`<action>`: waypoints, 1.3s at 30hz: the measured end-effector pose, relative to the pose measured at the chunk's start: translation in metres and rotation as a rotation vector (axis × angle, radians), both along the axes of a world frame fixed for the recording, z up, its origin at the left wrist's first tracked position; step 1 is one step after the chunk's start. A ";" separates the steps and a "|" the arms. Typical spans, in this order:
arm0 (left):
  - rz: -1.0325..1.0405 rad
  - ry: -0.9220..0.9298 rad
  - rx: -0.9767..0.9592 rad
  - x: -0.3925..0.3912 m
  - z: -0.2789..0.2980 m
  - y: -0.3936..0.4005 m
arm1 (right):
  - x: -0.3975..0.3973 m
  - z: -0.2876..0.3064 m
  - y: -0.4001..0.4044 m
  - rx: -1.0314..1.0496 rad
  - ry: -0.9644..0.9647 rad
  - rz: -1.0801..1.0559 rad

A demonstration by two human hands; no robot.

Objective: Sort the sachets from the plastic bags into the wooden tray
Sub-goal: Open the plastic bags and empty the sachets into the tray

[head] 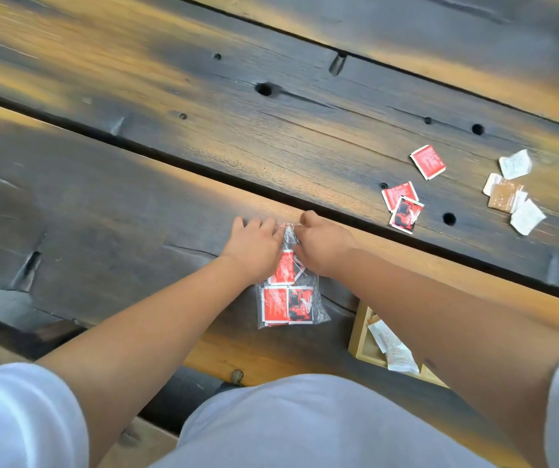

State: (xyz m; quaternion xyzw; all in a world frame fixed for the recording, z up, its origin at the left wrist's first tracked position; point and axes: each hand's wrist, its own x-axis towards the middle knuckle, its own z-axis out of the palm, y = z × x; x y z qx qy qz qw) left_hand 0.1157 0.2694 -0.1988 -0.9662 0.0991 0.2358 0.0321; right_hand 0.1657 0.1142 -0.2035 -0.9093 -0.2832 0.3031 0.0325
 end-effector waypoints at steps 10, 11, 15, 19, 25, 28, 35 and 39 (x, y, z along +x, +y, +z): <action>0.035 -0.004 -0.041 0.001 -0.007 -0.003 | 0.001 -0.013 -0.005 0.101 -0.088 -0.119; 0.060 0.005 -0.057 0.001 -0.008 -0.003 | 0.002 -0.014 -0.005 0.100 -0.098 -0.158; 0.103 0.017 -0.104 0.003 -0.009 -0.004 | 0.004 -0.017 -0.001 0.097 -0.113 -0.218; 0.069 0.004 -0.151 0.002 -0.013 0.005 | 0.008 -0.017 0.004 0.069 -0.139 -0.179; -0.023 -0.015 -0.138 0.001 -0.015 0.024 | 0.007 -0.010 0.010 -0.039 -0.175 -0.048; -0.035 -0.007 -0.091 -0.004 -0.010 0.021 | 0.003 -0.004 0.010 -0.046 -0.139 -0.026; 0.040 0.078 -0.028 -0.024 0.004 0.018 | -0.011 0.013 -0.002 0.120 0.124 -0.293; 0.197 0.140 -0.050 -0.037 0.020 0.012 | -0.025 0.036 -0.010 0.255 0.266 -0.561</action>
